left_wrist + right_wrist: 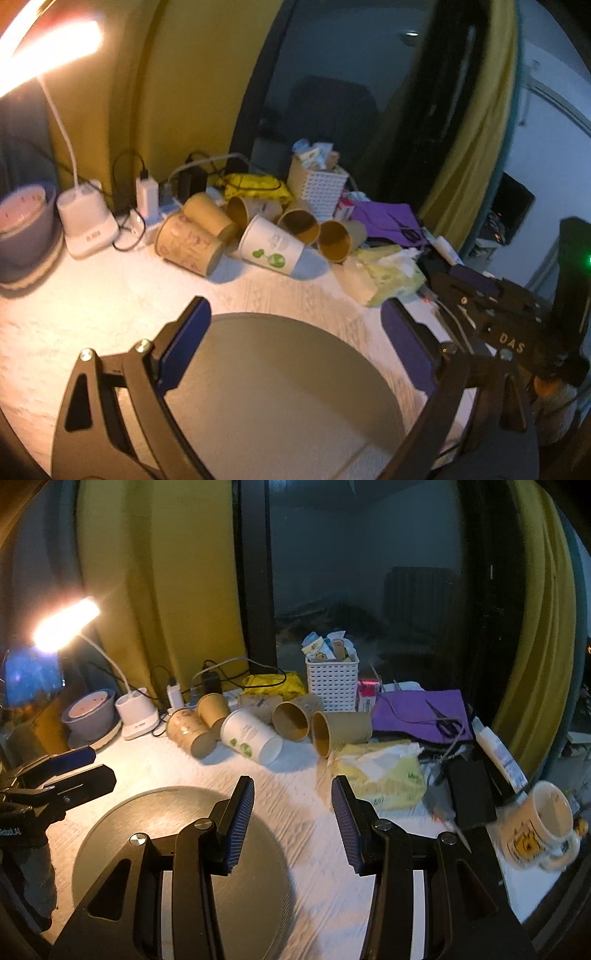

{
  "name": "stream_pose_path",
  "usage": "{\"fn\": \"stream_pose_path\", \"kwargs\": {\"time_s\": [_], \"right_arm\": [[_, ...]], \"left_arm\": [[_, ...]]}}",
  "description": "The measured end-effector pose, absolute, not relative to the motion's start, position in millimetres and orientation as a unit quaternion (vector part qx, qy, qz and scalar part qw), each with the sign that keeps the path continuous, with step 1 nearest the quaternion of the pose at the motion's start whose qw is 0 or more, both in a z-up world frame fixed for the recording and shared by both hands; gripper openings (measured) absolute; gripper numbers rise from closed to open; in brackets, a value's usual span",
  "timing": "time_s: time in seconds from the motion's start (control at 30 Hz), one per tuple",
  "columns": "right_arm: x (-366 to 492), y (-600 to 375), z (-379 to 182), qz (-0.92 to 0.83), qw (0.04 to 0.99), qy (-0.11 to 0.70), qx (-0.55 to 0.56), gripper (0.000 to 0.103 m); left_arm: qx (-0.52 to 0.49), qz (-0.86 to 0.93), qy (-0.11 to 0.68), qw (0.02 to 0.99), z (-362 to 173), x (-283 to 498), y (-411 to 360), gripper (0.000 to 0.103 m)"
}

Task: Flip cup upright
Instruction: 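Move the left gripper toward the white Green World paper cup among the cups, then close the left gripper on the white paper cup and lift it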

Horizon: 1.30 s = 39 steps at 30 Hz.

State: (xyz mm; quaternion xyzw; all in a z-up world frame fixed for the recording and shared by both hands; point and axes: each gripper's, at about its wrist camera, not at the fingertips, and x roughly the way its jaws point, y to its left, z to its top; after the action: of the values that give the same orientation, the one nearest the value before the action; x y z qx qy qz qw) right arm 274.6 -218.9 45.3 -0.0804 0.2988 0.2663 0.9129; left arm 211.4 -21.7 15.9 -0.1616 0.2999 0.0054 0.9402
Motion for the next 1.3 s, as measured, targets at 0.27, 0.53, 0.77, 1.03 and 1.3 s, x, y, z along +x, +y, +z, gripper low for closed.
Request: {"fn": "stream_pose_path", "kwargs": {"time_s": [0.27,0.53,0.77,1.03,1.3], "right_arm": [[329.5,-209.7,22.1,0.273,0.901,0.323,-0.097,0.046],[372.9,-193.8,20.4,0.277,0.899,0.314,-0.131,0.046],[412.9,-199.4,23.1,0.264,0.899,0.329,-0.117,0.046],[428.6,-202.4,34.9,0.278,0.901,0.317,-0.099,0.046],[430.2,-200.8,24.6,0.292,0.889,0.336,-0.108,0.046]], "left_arm": [[-0.208,0.032,0.340,0.917,-12.8,272.0,-12.4,0.094],[-0.259,0.050,0.377,0.888,-41.4,331.3,-5.0,0.094],[-0.304,0.062,0.398,0.864,-62.8,378.2,-3.7,0.094],[-0.325,0.089,0.394,0.855,-76.5,403.1,-5.3,0.094],[-0.358,0.089,0.413,0.832,-92.5,424.6,-3.0,0.094]]}}
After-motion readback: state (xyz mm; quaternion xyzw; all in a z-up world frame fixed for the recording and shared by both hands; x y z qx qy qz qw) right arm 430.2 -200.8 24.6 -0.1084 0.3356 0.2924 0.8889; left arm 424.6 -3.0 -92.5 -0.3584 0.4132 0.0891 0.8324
